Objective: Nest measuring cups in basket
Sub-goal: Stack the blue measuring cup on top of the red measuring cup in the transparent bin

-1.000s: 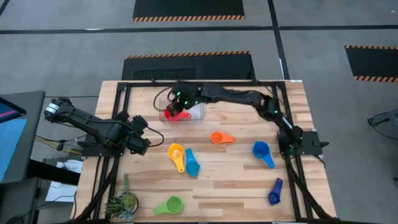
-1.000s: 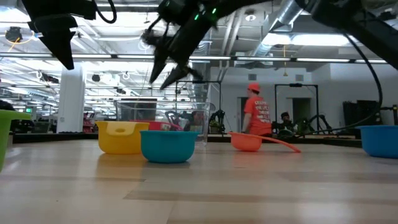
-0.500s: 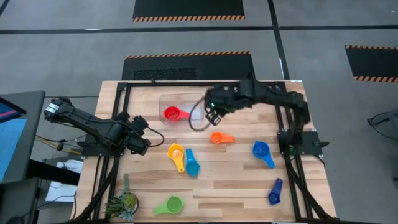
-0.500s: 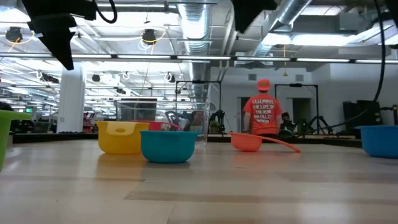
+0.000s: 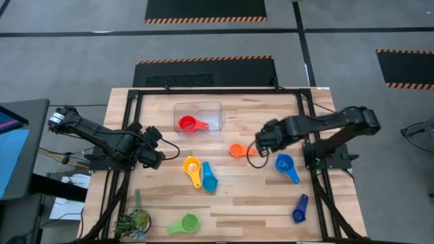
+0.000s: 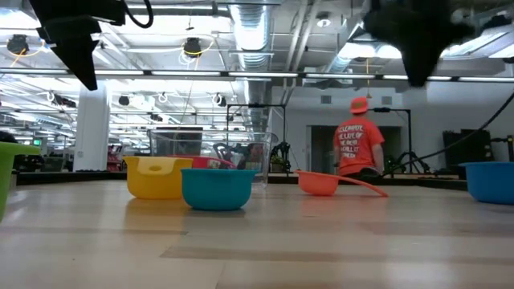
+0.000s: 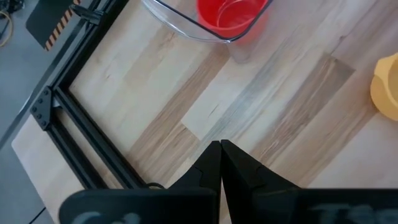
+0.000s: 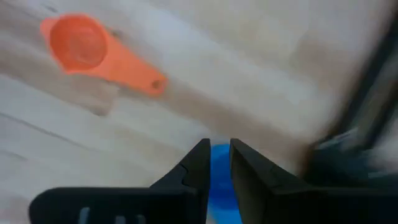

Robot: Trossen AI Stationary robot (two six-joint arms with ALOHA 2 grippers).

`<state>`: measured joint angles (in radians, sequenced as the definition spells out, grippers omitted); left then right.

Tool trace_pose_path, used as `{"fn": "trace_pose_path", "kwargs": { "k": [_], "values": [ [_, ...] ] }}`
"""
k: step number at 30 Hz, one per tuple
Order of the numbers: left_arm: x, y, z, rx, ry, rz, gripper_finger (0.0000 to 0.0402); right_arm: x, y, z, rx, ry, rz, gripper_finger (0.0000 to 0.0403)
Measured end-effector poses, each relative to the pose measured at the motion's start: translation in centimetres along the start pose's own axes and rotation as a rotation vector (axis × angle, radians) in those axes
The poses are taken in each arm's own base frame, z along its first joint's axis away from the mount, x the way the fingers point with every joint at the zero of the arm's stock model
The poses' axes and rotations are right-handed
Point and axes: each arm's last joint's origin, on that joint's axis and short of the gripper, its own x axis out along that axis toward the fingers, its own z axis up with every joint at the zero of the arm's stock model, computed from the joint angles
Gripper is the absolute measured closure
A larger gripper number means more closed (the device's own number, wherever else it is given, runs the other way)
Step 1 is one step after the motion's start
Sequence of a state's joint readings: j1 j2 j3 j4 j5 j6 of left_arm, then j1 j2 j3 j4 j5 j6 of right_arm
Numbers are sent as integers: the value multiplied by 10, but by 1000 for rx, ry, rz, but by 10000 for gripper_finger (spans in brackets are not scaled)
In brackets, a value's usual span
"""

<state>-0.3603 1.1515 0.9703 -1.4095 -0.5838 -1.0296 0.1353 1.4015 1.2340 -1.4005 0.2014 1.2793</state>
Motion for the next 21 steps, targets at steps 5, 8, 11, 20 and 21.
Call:
{"fn": "trace_pose_path", "kwargs": {
  "k": [5, 8, 11, 20, 21],
  "values": [
    [0, -1, 1, -10, -8, -13, 401, 38, -1, -35, 75, 58, 232, 321],
    [0, -2, 1, -17, -13, -22, 401, 52, 1, -50, 116, 60, 277, 321],
    [0, -3, 2, -23, -17, -29, 401, 63, 0, -62, 131, 27, 221, 321],
    [0, -3, 2, -24, -16, -28, 401, 83, 5, -87, 150, 31, 88, 321],
    [0, -3, 2, -25, -17, -28, 401, 83, 5, -87, 156, 32, 82, 321]
  ]
}}
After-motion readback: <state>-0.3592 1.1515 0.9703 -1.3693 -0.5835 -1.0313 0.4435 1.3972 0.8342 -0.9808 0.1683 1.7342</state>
